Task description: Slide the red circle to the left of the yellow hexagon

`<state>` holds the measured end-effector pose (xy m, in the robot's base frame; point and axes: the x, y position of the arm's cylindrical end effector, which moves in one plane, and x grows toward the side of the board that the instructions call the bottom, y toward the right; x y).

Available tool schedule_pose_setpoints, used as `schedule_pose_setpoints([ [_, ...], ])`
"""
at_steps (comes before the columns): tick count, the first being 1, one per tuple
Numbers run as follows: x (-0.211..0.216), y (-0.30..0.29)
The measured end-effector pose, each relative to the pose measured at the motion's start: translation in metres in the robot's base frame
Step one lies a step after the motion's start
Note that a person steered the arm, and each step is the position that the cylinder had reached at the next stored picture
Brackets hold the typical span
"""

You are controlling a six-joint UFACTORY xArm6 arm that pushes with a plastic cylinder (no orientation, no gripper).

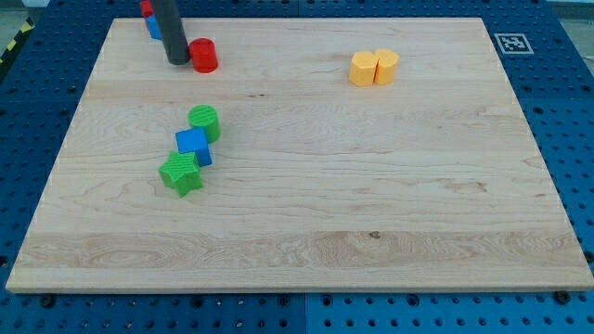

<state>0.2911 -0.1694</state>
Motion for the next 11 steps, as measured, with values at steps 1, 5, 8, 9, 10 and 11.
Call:
schedule_pose_setpoints([
  [1,0.000,0.023],
  [5,-0.013,0.071],
  [8,-0.001,0.157],
  [9,0.004,0.173],
  [10,0.004,0.160],
  [11,0.002,0.079],
])
